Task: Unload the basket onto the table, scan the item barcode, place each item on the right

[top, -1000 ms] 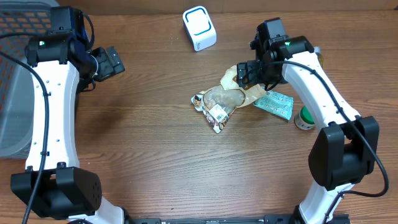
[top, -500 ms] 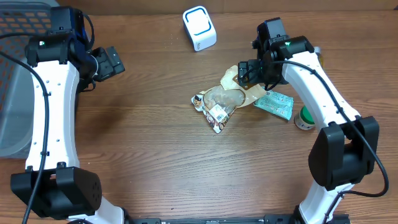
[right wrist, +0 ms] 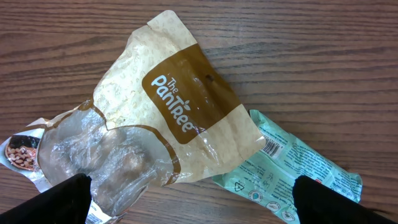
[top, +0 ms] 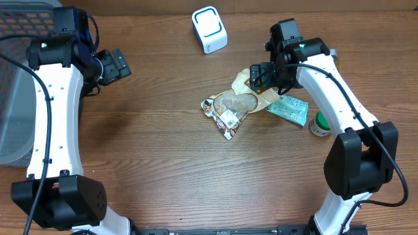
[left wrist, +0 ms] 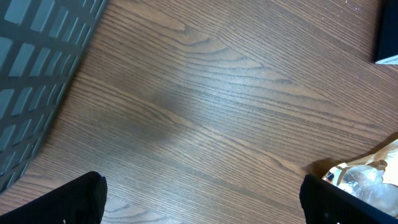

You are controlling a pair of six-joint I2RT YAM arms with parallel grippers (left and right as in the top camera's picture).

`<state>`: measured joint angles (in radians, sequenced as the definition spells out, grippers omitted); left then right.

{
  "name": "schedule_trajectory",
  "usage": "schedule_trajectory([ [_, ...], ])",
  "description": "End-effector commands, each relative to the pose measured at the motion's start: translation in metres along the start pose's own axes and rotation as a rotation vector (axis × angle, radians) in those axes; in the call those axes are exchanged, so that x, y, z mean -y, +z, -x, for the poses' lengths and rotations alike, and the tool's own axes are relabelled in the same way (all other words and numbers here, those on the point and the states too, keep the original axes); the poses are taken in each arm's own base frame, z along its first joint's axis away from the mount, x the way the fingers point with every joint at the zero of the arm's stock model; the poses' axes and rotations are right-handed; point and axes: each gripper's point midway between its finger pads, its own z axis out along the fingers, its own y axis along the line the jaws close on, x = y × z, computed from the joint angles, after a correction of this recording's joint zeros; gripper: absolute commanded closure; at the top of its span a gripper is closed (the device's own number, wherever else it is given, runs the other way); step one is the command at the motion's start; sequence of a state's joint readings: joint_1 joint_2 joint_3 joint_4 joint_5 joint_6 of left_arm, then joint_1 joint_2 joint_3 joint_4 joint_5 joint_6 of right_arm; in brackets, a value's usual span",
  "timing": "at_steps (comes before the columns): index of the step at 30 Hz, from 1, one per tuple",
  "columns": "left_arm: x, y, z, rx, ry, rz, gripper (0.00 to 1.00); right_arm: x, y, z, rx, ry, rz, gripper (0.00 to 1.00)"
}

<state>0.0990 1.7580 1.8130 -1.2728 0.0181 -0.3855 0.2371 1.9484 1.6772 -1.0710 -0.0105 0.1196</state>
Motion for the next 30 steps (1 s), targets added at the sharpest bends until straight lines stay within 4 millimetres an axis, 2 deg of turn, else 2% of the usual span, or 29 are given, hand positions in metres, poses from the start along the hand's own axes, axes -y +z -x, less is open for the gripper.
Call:
schedule_trajectory([
  [1, 0.001, -0.002, 0.003, 0.008, 0.009, -0.003, 0.0, 0.003, -0.001, 0.0, 0.005, 0.009, -0.009, 0.0],
  [9, -0.001, 0.006, -0.005, -0.022, 0.009, 0.008, 0.01, 0.003, -0.001, 0.0, 0.005, 0.009, -0.009, 0.0],
  [12, -0.003, 0.015, -0.017, -0.058, 0.017, 0.023, 0.01, 0.003, -0.001, 0.0, 0.005, 0.009, -0.009, 0.0],
  [18, -0.02, 0.054, -0.066, -0.178, 0.025, 0.068, 0.0, 0.003, -0.001, 0.0, 0.005, 0.009, -0.009, 0.0],
  [23, -0.046, 0.085, -0.125, -0.271, 0.019, 0.104, 0.01, 0.003, -0.001, 0.0, 0.005, 0.009, -0.009, 0.0],
  [27, -0.053, 0.106, -0.153, -0.213, 0.018, 0.056, 0.0, 0.003, -0.001, 0.0, 0.005, 0.009, -0.009, 0.0],
  [28, -0.055, 0.116, -0.158, -0.139, 0.02, 0.02, 0.01, 0.003, -0.001, 0.0, 0.005, 0.009, -0.009, 0.0],
  [30, -0.055, 0.124, -0.158, -0.037, 0.023, -0.023, 0.01, 0.003, -0.001, 0.0, 0.005, 0.009, -0.009, 0.0],
])
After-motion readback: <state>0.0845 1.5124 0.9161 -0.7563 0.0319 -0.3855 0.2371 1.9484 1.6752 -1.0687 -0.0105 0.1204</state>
